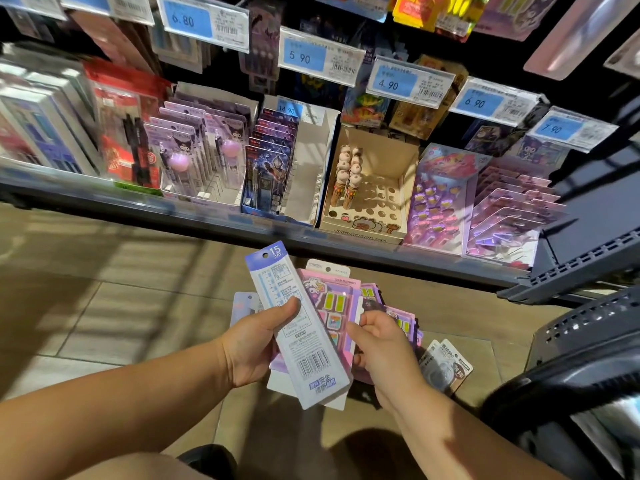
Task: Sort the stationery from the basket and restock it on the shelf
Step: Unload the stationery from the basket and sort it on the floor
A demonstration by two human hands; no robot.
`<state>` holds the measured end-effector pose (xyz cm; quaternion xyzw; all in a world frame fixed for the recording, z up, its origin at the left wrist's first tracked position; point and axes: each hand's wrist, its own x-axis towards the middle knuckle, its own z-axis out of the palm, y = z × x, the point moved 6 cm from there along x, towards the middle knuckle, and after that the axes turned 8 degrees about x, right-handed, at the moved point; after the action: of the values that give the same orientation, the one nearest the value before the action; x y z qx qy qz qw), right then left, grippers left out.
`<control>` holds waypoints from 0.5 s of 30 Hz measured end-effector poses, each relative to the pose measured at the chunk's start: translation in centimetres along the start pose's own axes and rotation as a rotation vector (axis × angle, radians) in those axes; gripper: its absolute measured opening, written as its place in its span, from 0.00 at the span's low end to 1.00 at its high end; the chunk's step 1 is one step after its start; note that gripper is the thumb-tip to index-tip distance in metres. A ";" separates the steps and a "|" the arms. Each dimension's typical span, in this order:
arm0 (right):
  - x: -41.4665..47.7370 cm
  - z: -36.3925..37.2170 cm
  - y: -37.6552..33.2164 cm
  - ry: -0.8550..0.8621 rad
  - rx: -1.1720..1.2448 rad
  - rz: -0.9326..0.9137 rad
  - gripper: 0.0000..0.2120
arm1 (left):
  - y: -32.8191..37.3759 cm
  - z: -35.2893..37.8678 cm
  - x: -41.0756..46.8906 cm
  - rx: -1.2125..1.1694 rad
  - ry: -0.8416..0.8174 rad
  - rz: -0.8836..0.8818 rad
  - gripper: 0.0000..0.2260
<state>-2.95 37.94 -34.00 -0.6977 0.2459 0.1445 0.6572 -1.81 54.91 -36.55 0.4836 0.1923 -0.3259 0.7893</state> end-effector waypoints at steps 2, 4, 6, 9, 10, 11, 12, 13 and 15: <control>0.0 -0.3 -0.4 0.029 0.009 -0.030 0.04 | 0.1 0.2 0.0 -0.012 0.009 -0.001 0.08; 0.0 -0.6 -1.1 0.047 -0.010 -0.074 0.10 | 0.2 0.3 0.0 -0.022 0.012 -0.003 0.09; 0.1 -0.5 -2.0 0.009 -0.048 -0.108 0.17 | 0.3 0.3 0.0 -0.021 -0.001 -0.004 0.09; 0.8 -0.4 -2.5 -0.043 -0.099 -0.095 0.21 | 0.1 0.6 -0.2 -0.013 -0.044 -0.027 0.13; 1.0 -0.5 -2.5 -0.044 -0.108 -0.081 0.20 | -0.1 0.7 -0.2 -0.012 -0.058 -0.038 0.15; 1.3 -0.7 -2.4 -0.044 -0.111 -0.065 0.19 | -0.2 0.8 -0.3 -0.012 -0.068 -0.047 0.16; 1.3 -0.9 -2.4 -0.045 -0.116 -0.053 0.18 | -0.3 0.8 -0.3 -0.012 -0.075 -0.057 0.17; 1.3 -1.0 -2.5 -0.052 -0.120 -0.045 0.16 | -0.4 0.7 -0.3 -0.010 -0.081 -0.068 0.17; 1.3 -1.1 -2.2 -0.086 -0.127 -0.016 0.16 | -0.6 0.7 -0.3 -0.005 -0.102 -0.096 0.18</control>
<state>-0.85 36.68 -32.74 -0.7331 0.2023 0.1843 0.6227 -2.42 54.20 -36.43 0.4544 0.1757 -0.3872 0.7828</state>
